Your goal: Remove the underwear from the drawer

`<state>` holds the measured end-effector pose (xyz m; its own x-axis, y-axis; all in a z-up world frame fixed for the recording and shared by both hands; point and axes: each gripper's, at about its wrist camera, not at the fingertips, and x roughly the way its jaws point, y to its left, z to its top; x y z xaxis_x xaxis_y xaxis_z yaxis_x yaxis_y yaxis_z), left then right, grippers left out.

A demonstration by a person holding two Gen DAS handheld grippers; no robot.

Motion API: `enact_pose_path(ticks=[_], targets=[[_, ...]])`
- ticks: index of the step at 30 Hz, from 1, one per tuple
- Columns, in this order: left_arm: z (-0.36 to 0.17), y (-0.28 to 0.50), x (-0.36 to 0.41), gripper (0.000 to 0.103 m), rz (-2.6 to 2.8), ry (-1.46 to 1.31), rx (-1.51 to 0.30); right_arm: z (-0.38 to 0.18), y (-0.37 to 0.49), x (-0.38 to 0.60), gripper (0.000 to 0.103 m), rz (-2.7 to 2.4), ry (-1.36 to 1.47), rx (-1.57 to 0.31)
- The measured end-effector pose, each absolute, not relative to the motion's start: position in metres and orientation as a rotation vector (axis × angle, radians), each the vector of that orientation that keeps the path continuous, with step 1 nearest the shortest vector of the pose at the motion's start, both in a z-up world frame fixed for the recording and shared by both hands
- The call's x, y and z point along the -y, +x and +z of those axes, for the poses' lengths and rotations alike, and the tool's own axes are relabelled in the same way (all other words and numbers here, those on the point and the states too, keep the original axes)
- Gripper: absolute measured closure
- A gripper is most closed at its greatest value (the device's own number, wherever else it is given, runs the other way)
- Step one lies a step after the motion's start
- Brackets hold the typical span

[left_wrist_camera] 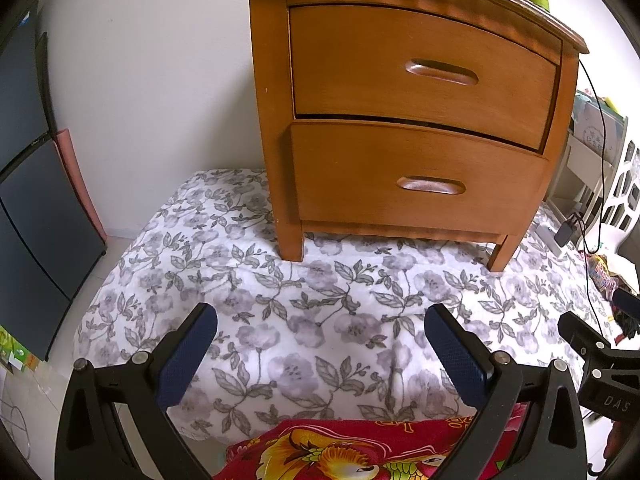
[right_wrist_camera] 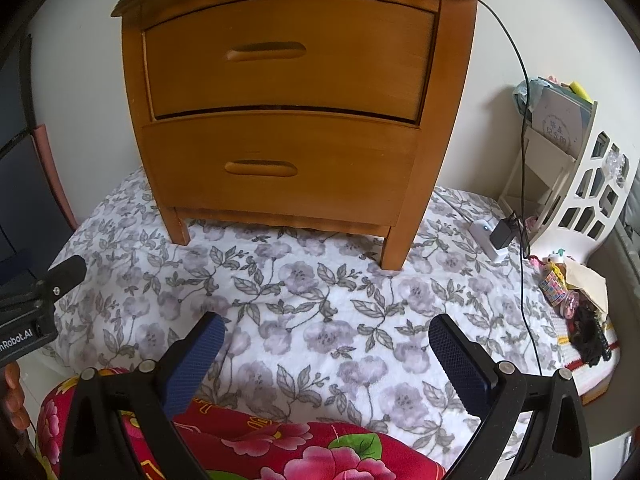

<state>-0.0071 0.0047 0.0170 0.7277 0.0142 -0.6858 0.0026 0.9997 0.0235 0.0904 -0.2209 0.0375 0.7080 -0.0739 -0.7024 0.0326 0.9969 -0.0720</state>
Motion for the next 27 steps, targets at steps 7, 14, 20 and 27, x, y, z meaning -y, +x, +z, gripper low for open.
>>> enact_pose_path(ticks=[7,14,20,27], targets=[[0.016,-0.008,-0.006,0.0,0.011,0.02,-0.762,0.037,0.091,0.22,0.0,-0.06,-0.058,-0.783],[0.013,-0.008,-0.005,0.0,0.012,0.018,-0.763,0.038,0.091,0.22,0.0,-0.06,-0.06,-0.785],[0.011,-0.009,-0.005,0.0,0.014,0.017,-0.765,0.035,0.091,0.22,0.0,-0.059,-0.059,-0.786],[0.01,-0.009,-0.006,0.0,0.014,0.017,-0.766,0.031,0.089,0.219,0.0,-0.059,-0.063,-0.789]])
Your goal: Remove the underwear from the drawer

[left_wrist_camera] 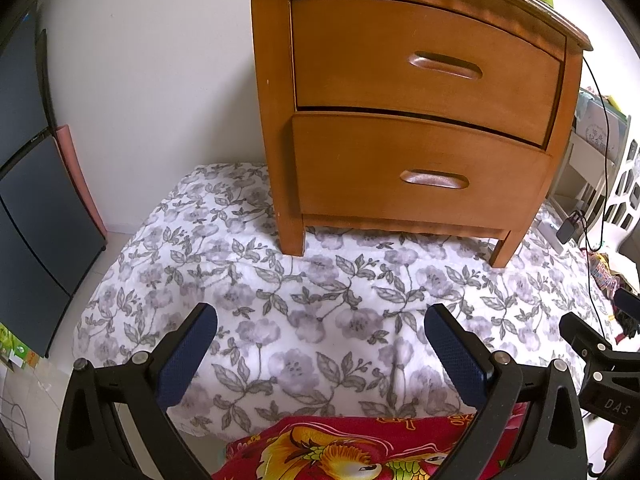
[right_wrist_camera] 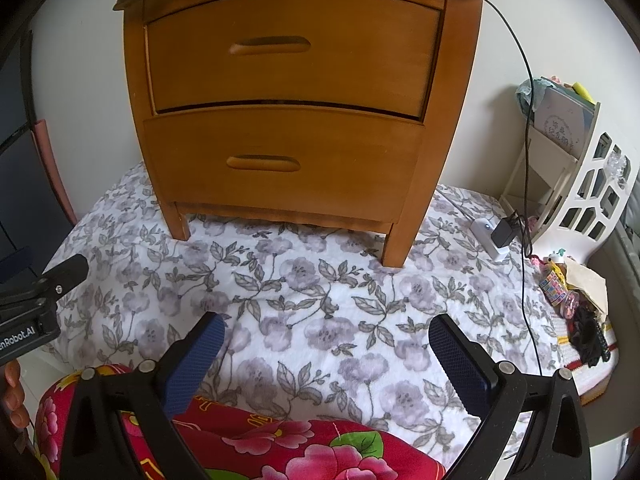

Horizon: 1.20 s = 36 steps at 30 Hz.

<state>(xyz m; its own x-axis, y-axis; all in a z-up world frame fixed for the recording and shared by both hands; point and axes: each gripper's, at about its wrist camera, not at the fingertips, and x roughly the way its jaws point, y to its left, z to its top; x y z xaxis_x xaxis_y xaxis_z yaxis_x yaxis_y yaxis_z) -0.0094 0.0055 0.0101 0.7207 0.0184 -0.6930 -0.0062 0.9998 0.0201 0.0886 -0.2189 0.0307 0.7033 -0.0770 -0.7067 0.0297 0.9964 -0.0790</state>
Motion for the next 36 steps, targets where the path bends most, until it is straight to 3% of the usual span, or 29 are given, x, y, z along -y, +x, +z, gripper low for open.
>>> enact_pose_path(ticks=[36], targets=[[0.018,0.006,-0.005,0.0,-0.077,-0.022,-0.773,0.032,0.09,0.222,0.0,-0.062,-0.06,-0.793]])
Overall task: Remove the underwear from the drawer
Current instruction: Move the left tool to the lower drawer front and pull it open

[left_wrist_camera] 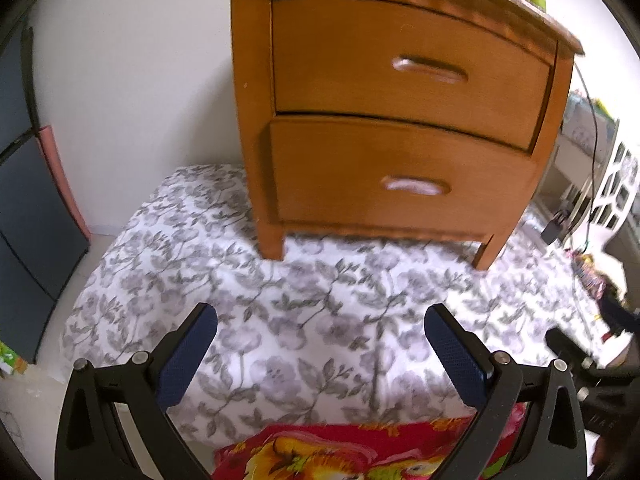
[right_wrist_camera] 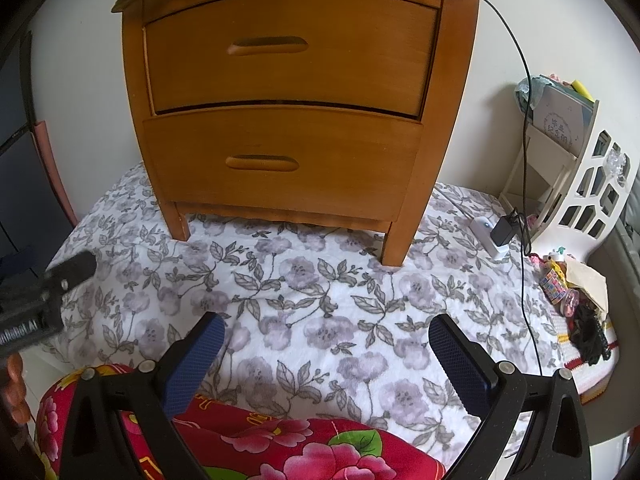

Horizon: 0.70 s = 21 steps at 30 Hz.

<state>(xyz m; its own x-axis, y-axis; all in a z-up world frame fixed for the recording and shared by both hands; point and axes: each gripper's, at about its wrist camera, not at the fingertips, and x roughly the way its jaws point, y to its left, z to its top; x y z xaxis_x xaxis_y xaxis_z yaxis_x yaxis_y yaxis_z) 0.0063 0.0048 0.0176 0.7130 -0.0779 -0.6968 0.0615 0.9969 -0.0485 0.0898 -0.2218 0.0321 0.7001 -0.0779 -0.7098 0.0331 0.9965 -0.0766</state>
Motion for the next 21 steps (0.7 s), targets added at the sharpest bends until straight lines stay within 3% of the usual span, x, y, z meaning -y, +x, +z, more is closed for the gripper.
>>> enact_pose_path(ticks=[10,21], targets=[[0.056,0.069,0.015,0.0,-0.212,0.009,-0.659,0.03,0.103,0.234,0.0,-0.064,-0.035,-0.809],[0.077,0.146,0.072,0.0,-0.352,0.254,-0.735,0.011,0.118,0.241,0.0,-0.065,-0.023,-0.857]])
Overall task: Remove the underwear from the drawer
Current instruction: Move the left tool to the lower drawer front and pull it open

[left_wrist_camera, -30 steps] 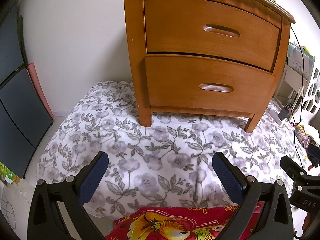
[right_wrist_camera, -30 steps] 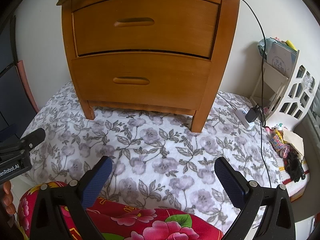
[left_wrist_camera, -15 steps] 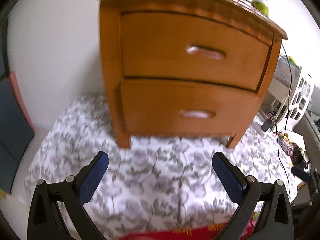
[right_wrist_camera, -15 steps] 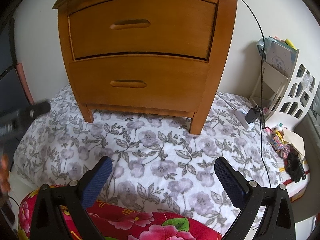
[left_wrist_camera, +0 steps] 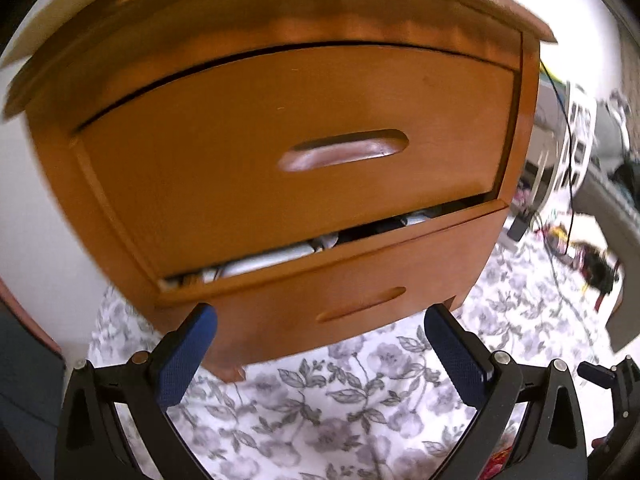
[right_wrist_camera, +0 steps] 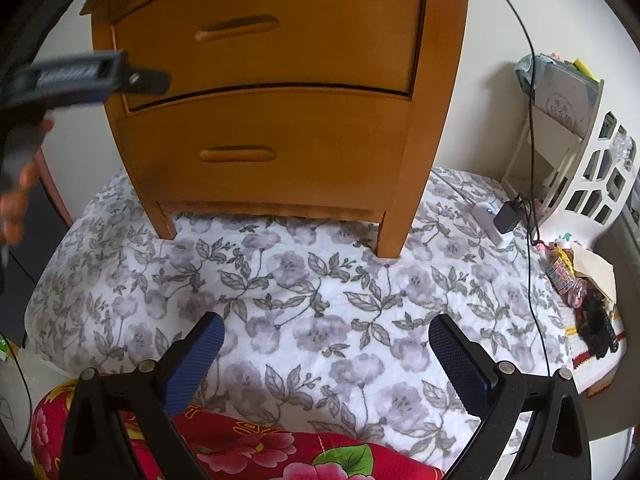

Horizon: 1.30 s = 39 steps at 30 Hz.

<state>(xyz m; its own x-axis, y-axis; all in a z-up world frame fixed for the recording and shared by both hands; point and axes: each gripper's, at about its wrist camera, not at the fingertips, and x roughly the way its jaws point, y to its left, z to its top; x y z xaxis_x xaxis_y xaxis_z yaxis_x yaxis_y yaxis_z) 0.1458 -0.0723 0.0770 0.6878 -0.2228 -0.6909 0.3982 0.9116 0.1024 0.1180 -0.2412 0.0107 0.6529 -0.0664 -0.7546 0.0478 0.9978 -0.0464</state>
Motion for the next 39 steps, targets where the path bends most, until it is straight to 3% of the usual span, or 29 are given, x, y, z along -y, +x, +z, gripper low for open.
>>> enact_pose_path(ticks=[16,39], targets=[[0.058,0.22,0.109,0.0,-0.359,0.372,-0.879,-0.013,0.135,0.253,0.0,-0.061,-0.002,-0.92],[0.042,0.243,0.127,0.001,-0.424,0.486,-0.996,-0.028,0.145,0.25,0.0,-0.047,-0.013,-0.954]])
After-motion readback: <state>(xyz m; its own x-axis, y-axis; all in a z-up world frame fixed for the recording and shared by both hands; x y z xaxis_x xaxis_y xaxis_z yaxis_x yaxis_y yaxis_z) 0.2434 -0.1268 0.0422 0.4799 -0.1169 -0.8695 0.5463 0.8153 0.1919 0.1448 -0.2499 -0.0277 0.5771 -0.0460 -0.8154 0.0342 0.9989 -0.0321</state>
